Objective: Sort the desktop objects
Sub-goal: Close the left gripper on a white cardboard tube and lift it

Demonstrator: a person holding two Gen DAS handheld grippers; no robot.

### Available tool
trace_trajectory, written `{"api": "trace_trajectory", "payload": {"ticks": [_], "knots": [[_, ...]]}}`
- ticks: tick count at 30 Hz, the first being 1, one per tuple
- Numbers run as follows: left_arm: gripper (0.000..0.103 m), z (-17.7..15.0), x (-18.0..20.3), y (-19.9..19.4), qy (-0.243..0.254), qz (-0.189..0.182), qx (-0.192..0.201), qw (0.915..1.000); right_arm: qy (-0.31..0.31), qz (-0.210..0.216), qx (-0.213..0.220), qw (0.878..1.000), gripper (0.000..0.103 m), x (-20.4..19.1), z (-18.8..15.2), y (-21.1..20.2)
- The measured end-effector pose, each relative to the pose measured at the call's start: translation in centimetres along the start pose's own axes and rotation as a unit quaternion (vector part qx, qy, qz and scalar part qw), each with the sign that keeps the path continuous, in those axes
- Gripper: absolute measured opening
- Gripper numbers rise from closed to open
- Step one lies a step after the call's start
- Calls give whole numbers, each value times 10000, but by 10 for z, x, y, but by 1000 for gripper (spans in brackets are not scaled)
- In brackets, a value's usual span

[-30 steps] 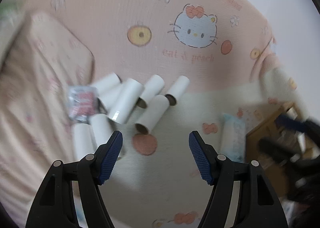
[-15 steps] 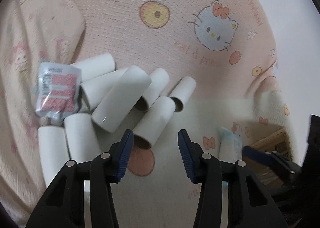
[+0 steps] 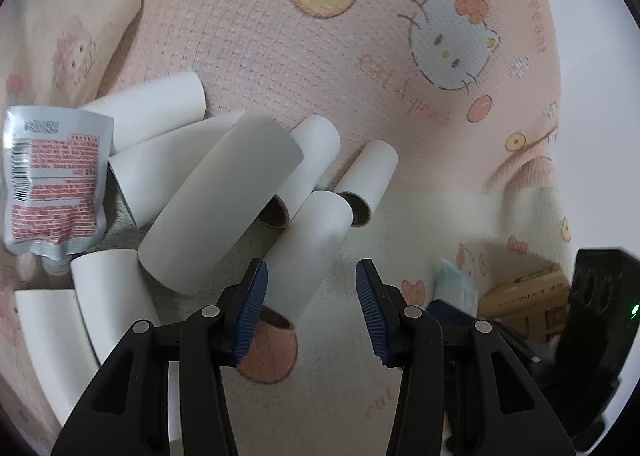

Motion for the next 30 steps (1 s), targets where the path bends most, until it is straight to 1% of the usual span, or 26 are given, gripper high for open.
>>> {"api": "trace_trajectory", "payload": {"ticks": [1, 3, 6, 8, 9, 11, 12, 15, 18, 21, 23, 24, 25, 26, 27, 29, 30], "knots": [[42, 1, -2, 2, -42, -4, -24, 10000, -9, -9, -27, 10000, 76, -1, 0, 5], [40, 0, -6, 4, -73, 52, -36, 10000, 0, 22, -47, 10000, 76, -1, 0, 9], [39, -1, -8, 12, -97, 156, -211, 9996, -69, 14, -32, 10000, 76, -5, -1, 13], [39, -2, -9, 18, -159, 134, -414, 9989, -180, 27, -66, 9998, 76, -8, -3, 17], [39, -3, -10, 21, -190, 73, -512, 9985, -222, -6, -75, 9997, 76, -8, -4, 18], [39, -5, -9, 26, -257, -177, -688, 9971, -381, -69, -106, 9992, 76, -11, -6, 20], [39, -7, -7, 28, -240, -374, -804, 9958, -421, -102, -106, 9990, 76, -11, -7, 20], [39, -12, 4, 34, -84, -788, -1012, 9917, -522, -129, -47, 9985, 76, -12, -11, 15], [39, -17, 13, 40, 82, -883, -1193, 9889, -455, -102, -104, 9989, 76, -6, -16, 15], [39, -21, 18, 40, 213, -786, -1184, 9896, -347, -191, -173, 9991, 76, 4, -22, 16], [39, -21, 18, 40, 196, -794, -1155, 9899, -176, -234, -201, 9994, 75, 9, -26, 21], [39, -21, 18, 41, 181, -777, -1122, 9905, -6, -251, -244, 9994, 74, 15, -27, 23], [39, -21, 18, 41, 174, -751, -1104, 9909, 220, -255, -305, 9990, 70, 22, -28, 26], [39, -21, 18, 43, 155, -717, -1113, 9911, 355, -225, -340, 9985, 59, 27, -29, 28], [39, -21, 16, 43, 140, -706, -1141, 9909, 555, -162, -399, 9975, 57, 34, -31, 30], [39, -22, 18, 45, 130, -713, -1164, 9906, 1077, 286, -534, 9923, 48, 48, -36, 35], [39, -22, 19, 47, 126, -728, -1167, 9904, 1175, 343, -497, 9912, 47, 51, -37, 34]]}}
Point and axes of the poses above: each gripper's, at about its wrist camera, not at the fingertips, and y roughly the way its jaws point, x to its right, z to its top, the point moved 1 cm from there along y, roughly the way its jaws point, and after that the axes turned 8 degrees about z, right-handed, at the moved point
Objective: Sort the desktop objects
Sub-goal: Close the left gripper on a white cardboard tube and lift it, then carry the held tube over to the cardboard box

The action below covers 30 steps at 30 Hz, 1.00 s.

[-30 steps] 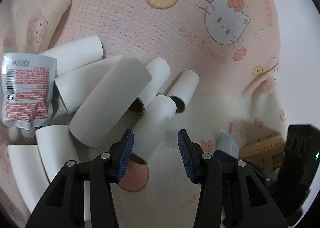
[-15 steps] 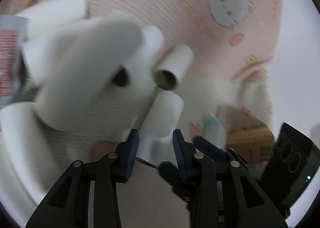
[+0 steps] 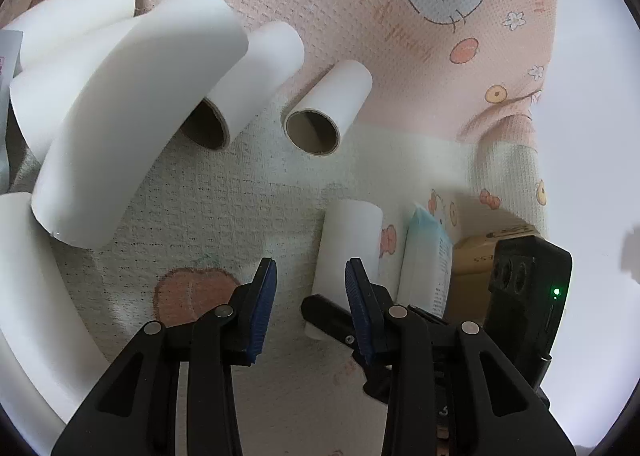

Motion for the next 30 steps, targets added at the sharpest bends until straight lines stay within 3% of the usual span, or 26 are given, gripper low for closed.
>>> {"api": "trace_trajectory", "payload": {"ticks": [3, 6, 7, 10, 17, 22, 26, 30], "knots": [[42, 0, 2, 2, 5, -48, -44, 10000, -63, -10, -2, 10000, 46, 0, -4, -3], [58, 0, 6, 8, -43, -197, -95, 9998, -290, -134, -46, 9995, 46, -5, -8, -2], [59, -1, 8, 10, -78, -264, -131, 9995, -387, -213, -52, 9990, 45, -7, -10, -2], [59, -5, 11, 17, -76, -446, -317, 9985, -636, -398, -56, 9972, 44, -15, -20, -5], [58, -15, 15, 25, 141, -387, -472, 9980, -1009, -545, -94, 9934, 44, -26, -44, -13], [49, -17, 12, 29, 82, -379, -604, 9974, -1026, -531, -83, 9933, 43, -30, -50, -21], [48, -20, 16, 14, 177, -403, -347, 9984, -1301, -680, -53, 9891, 43, -42, -53, -26], [48, -29, 19, -15, 137, -650, 28, 9978, -1712, -814, 65, 9819, 43, -58, -58, -43]]}}
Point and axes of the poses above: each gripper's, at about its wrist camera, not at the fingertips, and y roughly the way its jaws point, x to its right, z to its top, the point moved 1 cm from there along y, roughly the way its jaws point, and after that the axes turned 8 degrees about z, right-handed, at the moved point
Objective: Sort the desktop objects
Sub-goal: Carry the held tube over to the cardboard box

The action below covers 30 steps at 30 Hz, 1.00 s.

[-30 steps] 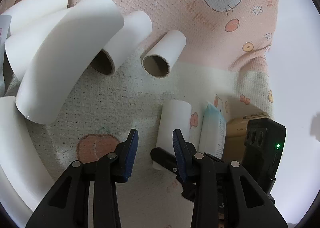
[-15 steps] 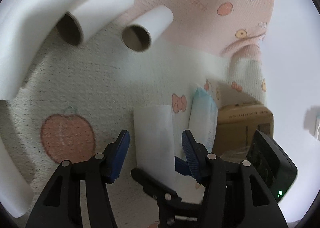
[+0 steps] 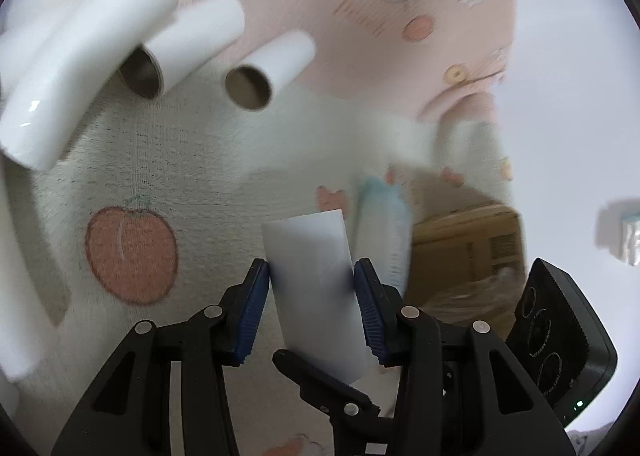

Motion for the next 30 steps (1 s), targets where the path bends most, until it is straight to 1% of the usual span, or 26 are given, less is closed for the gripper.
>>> {"api": "trace_trajectory", "payload": {"ticks": [3, 5, 7, 10, 11, 12, 13, 14, 15, 17, 19, 20, 22, 25, 30], "knots": [[48, -10, 8, -20, 10, -121, 292, 9995, -333, 29, 90, 9994, 43, -9, -3, -17], [48, -19, 18, -32, 114, -111, 513, 9986, -566, -34, 136, 9983, 43, -16, -6, -28], [48, -27, 25, -40, 12, -134, 716, 9973, -761, -130, 155, 9969, 43, -21, -10, -37], [48, -37, 35, -47, -106, -124, 811, 9966, -852, -113, 196, 9961, 43, -25, -17, -50], [48, -40, 39, -50, -102, -96, 819, 9965, -837, -67, 204, 9963, 43, -26, -20, -55], [48, -44, 44, -54, -67, -35, 818, 9966, -829, -51, 208, 9963, 43, -29, -13, -54], [48, -46, 48, -59, -23, 14, 812, 9967, -865, -41, 223, 9960, 43, -30, -16, -59], [48, -50, 56, -64, 51, 84, 830, 9965, -922, -51, 237, 9954, 43, -28, -28, -69], [48, -53, 61, -70, 128, 148, 858, 9961, -978, -91, 268, 9948, 43, -36, -26, -70], [47, -60, 76, -82, 331, 301, 962, 9944, -1082, -163, 386, 9932, 43, -38, -24, -81], [47, -65, 94, -90, 544, 479, 1045, 9919, -1149, -245, 524, 9917, 43, -45, -31, -95], [47, -68, 102, -94, 669, 582, 1115, 9898, -1161, -279, 571, 9912, 43, -58, -38, -101], [46, -72, 120, -99, 836, 707, 1242, 9862, -1056, -182, 728, 9916, 43, -57, -40, -112], [45, -72, 138, -105, 933, 676, 1291, 9849, -808, -99, 915, 9925, 43, -52, -40, -130], [42, -70, 177, -114, 1238, 541, 1354, 9815, -615, -100, 1394, 9883, 43, -41, -43, -162]]}}
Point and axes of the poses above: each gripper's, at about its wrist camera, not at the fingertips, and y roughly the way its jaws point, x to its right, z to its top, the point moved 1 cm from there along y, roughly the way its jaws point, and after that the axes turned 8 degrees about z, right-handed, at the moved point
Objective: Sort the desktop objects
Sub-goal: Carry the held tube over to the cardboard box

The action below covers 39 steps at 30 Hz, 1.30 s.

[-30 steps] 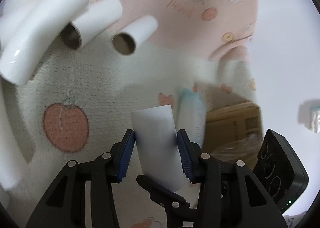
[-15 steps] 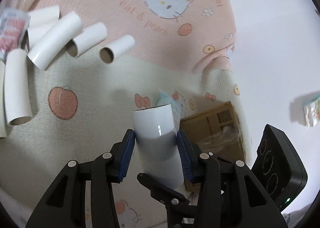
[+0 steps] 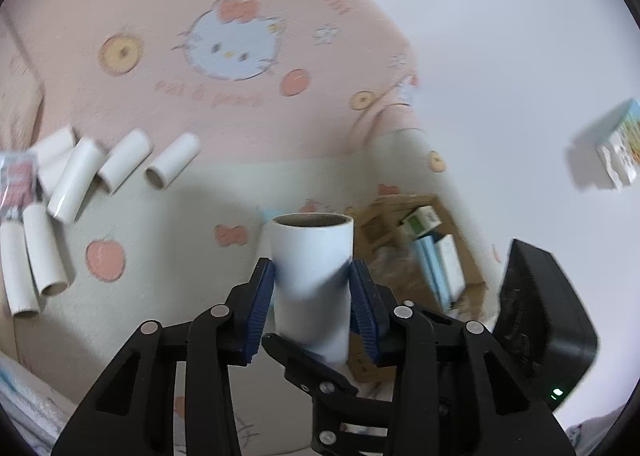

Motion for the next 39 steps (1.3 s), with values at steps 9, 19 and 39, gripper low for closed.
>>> {"api": "trace_trajectory", "payload": {"ticks": [9, 19, 39], "knots": [[44, 13, 60, 9, 450, -299, -305, 9981, 733, 170, 647, 9951, 43, 36, -7, -49], [51, 15, 96, 43, 582, -469, -826, 9938, 1173, 275, 1060, 9870, 42, 80, -31, -70], [56, 42, 141, 114, -434, -879, -1664, 9812, 959, -752, 1533, 9806, 39, 147, -32, -98]]}}
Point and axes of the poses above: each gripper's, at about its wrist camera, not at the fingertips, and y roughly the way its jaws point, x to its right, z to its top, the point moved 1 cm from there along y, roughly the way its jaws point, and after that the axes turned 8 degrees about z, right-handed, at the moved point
